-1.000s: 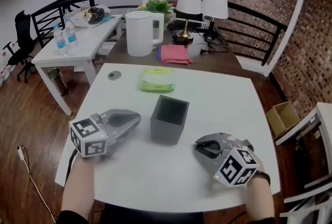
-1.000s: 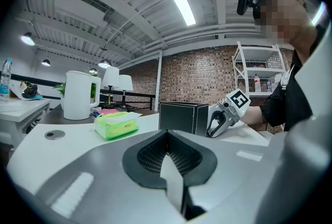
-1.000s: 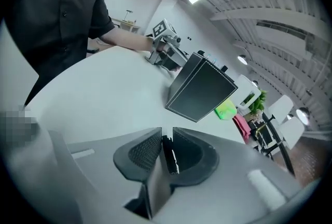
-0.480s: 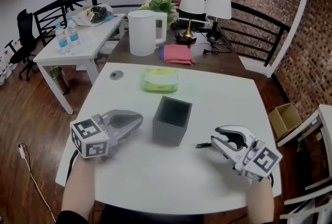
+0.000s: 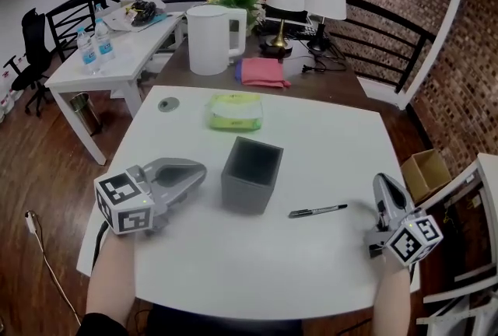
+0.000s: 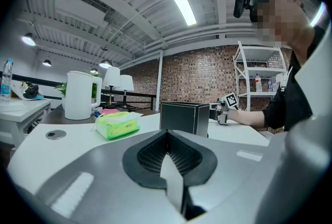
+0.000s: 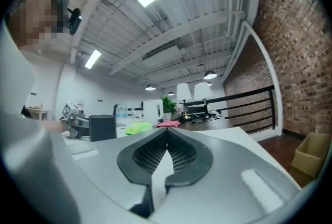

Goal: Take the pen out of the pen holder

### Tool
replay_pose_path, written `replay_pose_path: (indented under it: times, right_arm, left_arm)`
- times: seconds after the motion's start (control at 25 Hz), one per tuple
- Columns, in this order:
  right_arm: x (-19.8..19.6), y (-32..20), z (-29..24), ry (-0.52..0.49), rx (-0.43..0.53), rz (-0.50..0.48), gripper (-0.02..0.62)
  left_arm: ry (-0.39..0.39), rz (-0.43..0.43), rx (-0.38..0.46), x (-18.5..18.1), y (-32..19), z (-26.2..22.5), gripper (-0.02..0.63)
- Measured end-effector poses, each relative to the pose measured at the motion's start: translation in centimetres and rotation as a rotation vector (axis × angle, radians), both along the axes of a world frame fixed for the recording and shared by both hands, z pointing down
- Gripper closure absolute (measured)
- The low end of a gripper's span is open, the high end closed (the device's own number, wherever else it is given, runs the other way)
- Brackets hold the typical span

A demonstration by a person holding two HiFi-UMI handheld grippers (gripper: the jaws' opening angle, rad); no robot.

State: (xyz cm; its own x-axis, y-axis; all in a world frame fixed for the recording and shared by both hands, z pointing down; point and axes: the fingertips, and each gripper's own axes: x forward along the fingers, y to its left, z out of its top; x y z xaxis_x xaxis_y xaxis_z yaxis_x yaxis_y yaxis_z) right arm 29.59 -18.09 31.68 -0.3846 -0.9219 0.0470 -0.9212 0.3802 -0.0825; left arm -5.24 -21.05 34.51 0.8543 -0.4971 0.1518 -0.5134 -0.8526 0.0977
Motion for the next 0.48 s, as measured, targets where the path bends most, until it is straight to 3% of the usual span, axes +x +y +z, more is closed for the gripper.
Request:
replay_pose_path:
  times: [0.2,0.48]
  right_arm:
    - [3.2,-1.9,2.6,0.049,-0.123,0.213,0.582]
    - [3.4,-2.0,3.0,0.048,-0.142,0.236,0.583]
  left_arm:
    - [-0.001,-0.091,-0.002,-0.6,-1.0,0.0,0.605]
    - [-0.008,-0.236,-0.001,-1.2,-2.3,0.2,0.605]
